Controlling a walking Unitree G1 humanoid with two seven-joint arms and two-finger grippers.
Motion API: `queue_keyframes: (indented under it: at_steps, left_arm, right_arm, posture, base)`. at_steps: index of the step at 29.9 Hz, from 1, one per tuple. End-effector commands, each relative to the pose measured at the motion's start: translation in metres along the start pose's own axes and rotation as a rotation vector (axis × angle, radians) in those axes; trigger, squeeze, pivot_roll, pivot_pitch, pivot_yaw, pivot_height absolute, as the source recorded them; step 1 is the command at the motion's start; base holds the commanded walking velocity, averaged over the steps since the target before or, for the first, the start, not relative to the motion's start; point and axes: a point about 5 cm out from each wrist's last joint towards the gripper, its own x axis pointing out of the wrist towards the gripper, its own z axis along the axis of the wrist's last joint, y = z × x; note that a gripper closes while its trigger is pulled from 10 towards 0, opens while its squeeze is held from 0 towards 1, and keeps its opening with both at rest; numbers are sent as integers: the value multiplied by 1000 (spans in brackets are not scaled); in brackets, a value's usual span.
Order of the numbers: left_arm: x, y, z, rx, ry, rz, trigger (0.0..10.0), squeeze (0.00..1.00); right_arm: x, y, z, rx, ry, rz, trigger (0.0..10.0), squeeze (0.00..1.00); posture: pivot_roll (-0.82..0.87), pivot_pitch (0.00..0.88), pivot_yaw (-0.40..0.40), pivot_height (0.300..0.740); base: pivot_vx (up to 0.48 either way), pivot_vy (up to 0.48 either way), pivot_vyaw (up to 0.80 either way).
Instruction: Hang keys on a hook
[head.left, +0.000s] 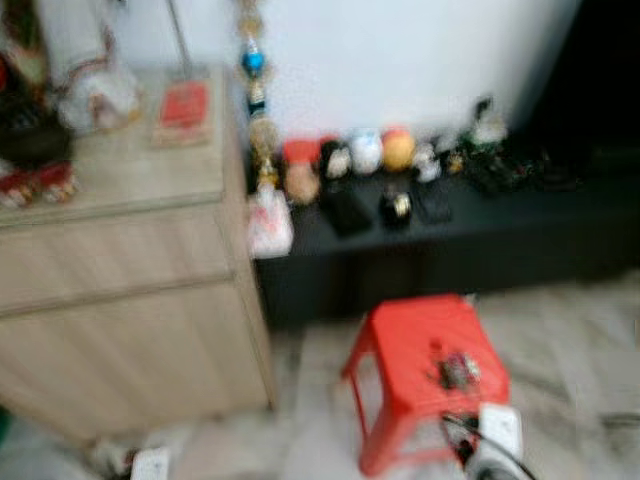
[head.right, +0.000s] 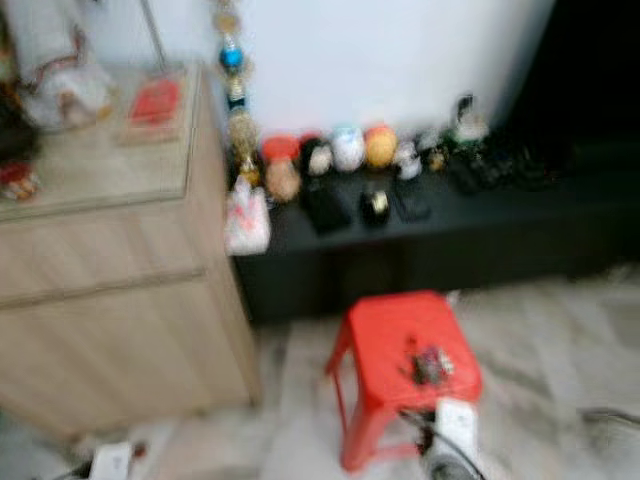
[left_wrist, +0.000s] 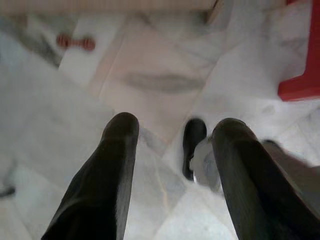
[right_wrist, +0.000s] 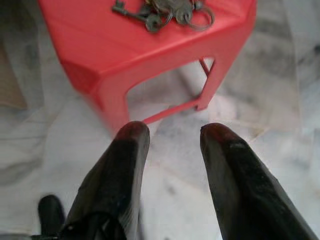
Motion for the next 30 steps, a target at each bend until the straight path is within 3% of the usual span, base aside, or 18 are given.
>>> queue_keyframes:
  at_steps: [1,7,12,17,18,20,24,25,26,28,30]
  left_arm:
    - [0,-2,-3,-10,2,-4,10000,0]
    - [-1,-3,-7,-22,12,11,10000,0]
    - [-1,-1,-5,1,0,4,10000,0]
    - [-1,3,4,-40,-80,16,10000,0]
    - [-2,4,6,-55,-102,19,10000,0]
    - [-2,5,7,-68,-125,14,10000,0]
    - [-4,5,8,-83,-164,12,10000,0]
    - [1,-7,59,-57,-347,-22,10000,0]
    - [0,-14,85,-45,-443,-38,10000,0]
    - [-5,-22,116,-26,-585,-56,10000,0]
    - [-7,-23,120,-22,-612,-58,10000,0]
  right_arm:
    - [-1,-9,-2,-9,0,-23,10000,0]
    - [-2,-4,-7,-43,6,8,10000,0]
    - [-3,4,-8,-17,-20,22,10000,0]
    - [-3,14,-4,-14,-62,60,10000,0]
    - [1,22,17,-8,-121,73,10000,0]
    - [2,28,36,2,-188,86,10000,0]
    - [1,23,40,-7,-245,86,10000,0]
    - [0,19,41,-2,-270,79,10000,0]
    - [-1,17,41,-1,-283,78,10000,0]
    - [-2,12,43,-30,-323,77,10000,0]
    - [-3,10,45,-48,-341,76,10000,0]
  posture:
    - [-81,16,10,740]
    - [-66,0,12,740]
    - [-71,0,30,740]
    - [-54,0,42,740]
    - [-54,0,43,740]
    - [-56,0,52,740]
    - [-60,0,49,740]
    - [-63,0,37,740]
    - [-67,0,33,740]
    - [-61,0,26,740]
    - [-61,0,26,740]
  base:
    - [0,0,-406]
    - [0,0,0]
    - [0,0,0]
    - [0,0,0]
    - [0,0,0]
    - [0,0,0]
    - [0,0,0]
    - [0,0,0]
    - [0,0,0]
    - [0,0,0]
    - [0,0,0]
